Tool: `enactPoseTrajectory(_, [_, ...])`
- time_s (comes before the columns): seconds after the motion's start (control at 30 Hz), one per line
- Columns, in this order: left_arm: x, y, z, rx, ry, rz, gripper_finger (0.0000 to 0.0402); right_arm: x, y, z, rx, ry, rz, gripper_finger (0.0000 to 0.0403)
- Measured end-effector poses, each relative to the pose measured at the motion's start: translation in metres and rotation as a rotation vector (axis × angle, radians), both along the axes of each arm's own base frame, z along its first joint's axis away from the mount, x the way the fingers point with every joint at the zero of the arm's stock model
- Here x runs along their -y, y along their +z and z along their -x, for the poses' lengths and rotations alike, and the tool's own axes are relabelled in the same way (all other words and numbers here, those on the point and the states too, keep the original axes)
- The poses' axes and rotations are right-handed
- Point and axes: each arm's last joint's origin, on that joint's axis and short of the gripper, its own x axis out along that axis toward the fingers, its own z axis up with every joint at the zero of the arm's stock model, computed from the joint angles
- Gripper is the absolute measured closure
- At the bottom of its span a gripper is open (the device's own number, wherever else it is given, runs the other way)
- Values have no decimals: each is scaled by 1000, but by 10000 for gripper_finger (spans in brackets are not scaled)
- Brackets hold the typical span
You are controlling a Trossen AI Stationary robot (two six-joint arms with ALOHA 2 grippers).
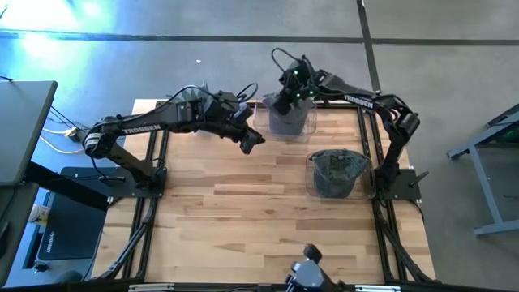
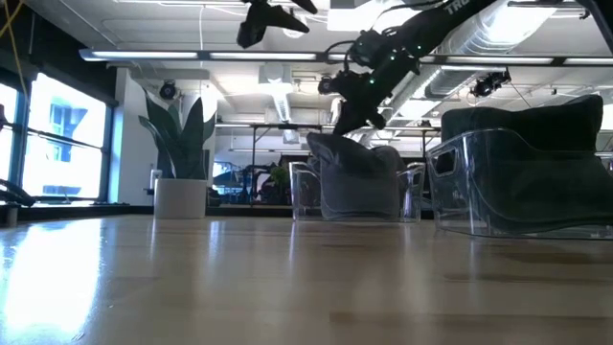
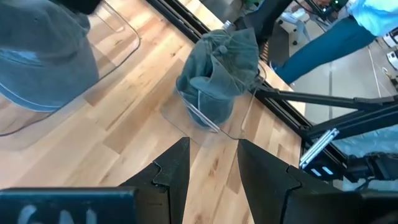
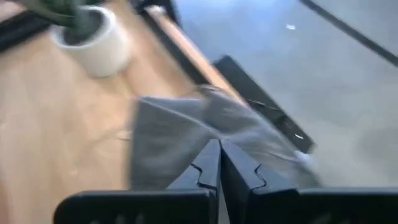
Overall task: Pick & Place hat
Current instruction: Adjust the caps in the top transparent bin, then return to Home Position
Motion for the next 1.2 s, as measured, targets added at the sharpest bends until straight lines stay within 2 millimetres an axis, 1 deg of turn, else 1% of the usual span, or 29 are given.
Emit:
enactPoseTrajectory(0.13, [8,0,-1,0,-23,-1,271,-4,4,11,-90,-70,7,401])
enactPoseTrajectory(0.2, [13,0,-2,-4,-34,-4,271,-13,17,18,-97,-76,16,400])
enactPoseTrajectory(0.27, [18,-2,-1,-32,-40,-9,271,-26,35,28,-88,-54,11,401])
enactPoseTrajectory(0.37, [21,-3,1,-48,-81,-56,271,-55,60,42,-81,37,-1,401])
enactPoseTrajectory(0.47, [22,6,11,-25,-112,-130,271,-89,85,57,-46,179,-16,401])
enactPoseTrajectory(0.5, [19,11,16,-10,-107,-155,271,-101,94,63,-26,221,-27,402])
enactPoseTrajectory(0.57, [14,15,28,-38,-84,-185,271,-127,110,73,24,281,-52,402])
enactPoseTrajectory(0.63, [10,17,31,-35,-47,-213,271,-154,120,85,93,324,-62,401])
enactPoseTrajectory(0.67, [7,16,32,-51,-28,-226,271,-170,121,91,134,352,-69,402])
enactPoseTrajectory(0.73, [3,13,38,-106,-6,-229,271,-199,117,103,249,409,-85,402])
enactPoseTrajectory(0.8, [1,15,40,-96,6,-232,271,-223,102,115,352,444,-122,401])
enactPoseTrajectory(0.93, [1,13,39,-112,5,-233,271,-257,69,142,533,480,-220,402])
enactPoseTrajectory(1.07, [2,15,39,-91,-2,-200,271,-278,34,167,616,507,-277,402])
enactPoseTrajectory(1.2, [2,14,39,-90,16,-156,271,-286,5,188,697,529,-272,402])
